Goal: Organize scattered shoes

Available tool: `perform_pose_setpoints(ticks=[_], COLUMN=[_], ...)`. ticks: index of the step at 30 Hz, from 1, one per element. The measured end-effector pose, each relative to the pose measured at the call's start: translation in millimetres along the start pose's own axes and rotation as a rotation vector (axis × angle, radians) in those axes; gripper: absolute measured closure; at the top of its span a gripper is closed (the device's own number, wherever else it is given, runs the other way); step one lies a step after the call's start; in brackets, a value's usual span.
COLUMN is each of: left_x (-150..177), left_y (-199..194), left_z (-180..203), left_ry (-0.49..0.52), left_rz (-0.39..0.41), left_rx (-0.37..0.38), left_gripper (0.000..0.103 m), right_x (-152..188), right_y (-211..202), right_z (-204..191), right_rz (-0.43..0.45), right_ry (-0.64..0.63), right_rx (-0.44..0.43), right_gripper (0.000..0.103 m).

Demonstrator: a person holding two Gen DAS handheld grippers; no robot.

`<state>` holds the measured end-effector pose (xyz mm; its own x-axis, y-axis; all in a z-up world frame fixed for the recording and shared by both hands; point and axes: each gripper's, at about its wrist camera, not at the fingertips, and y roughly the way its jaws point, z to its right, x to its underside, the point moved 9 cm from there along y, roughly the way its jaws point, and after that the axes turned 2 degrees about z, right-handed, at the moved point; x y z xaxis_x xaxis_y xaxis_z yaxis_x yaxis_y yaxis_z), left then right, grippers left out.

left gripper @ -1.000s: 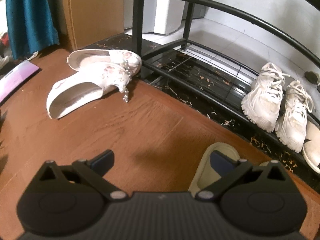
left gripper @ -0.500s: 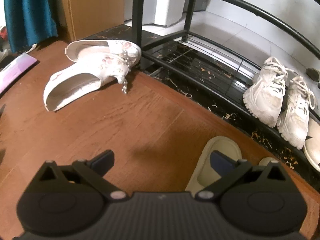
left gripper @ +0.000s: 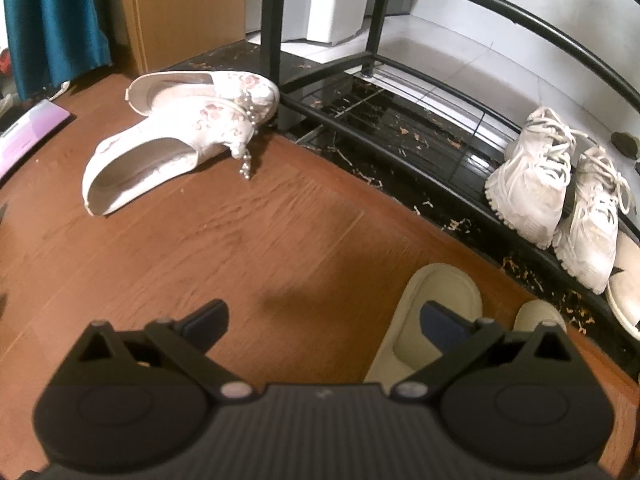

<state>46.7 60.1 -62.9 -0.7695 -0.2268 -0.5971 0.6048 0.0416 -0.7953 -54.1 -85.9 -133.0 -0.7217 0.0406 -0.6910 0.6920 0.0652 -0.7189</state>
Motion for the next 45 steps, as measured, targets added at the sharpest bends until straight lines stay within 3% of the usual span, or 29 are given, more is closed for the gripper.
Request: perform_pose_setpoints(ticks=[5, 9, 12, 30, 32, 33, 36, 42, 45], left_x=[1, 4, 5, 11, 12, 12, 13, 14, 5], left_y=[3, 5, 7, 14, 14, 15, 16, 23, 19], left_z=[4, 4, 5, 7, 7, 7, 6, 0, -12], left_ry=[0.005, 0.01, 0.014, 0.026, 0.031, 0.031, 0.032, 0.023, -0.026], left_rz=[-0.012, -0.023, -0.029, -0.062, -0.063, -0.063, -0.064, -0.072, -0.015], left_rx=[0.01, 0.008, 0.006, -0.006, -0.009, -0.012, -0.019, -0.054, -0.101], left_gripper=[0.001, 0.001, 0.001, 0.001, 0.001, 0.001, 0.001, 0.001, 0.001], right_x=[-1, -2, -4, -8, -10, -12, -14, -21, -27], right_y=[5, 14, 18, 21, 20, 19, 19, 10, 0], right_z=[-4, -4, -4, -4, -4, -5, -6, -6, -5], right_rz=[0.053, 0.097, 0.105, 0.131, 0.153, 0.172, 0.191, 0.242, 0.274], right_ry=[-0.036, -0.053, -0.04, -0.028, -0.034, -0.041, -0.039, -0.073, -0.086], right_rx=[0.012, 0.043, 0.041, 0.053, 0.05, 0.047, 0.038, 0.047, 0.085], right_gripper=[0.029, 0.008, 0.001, 0.0, 0.008, 0.025, 0.032, 0.072, 0.077])
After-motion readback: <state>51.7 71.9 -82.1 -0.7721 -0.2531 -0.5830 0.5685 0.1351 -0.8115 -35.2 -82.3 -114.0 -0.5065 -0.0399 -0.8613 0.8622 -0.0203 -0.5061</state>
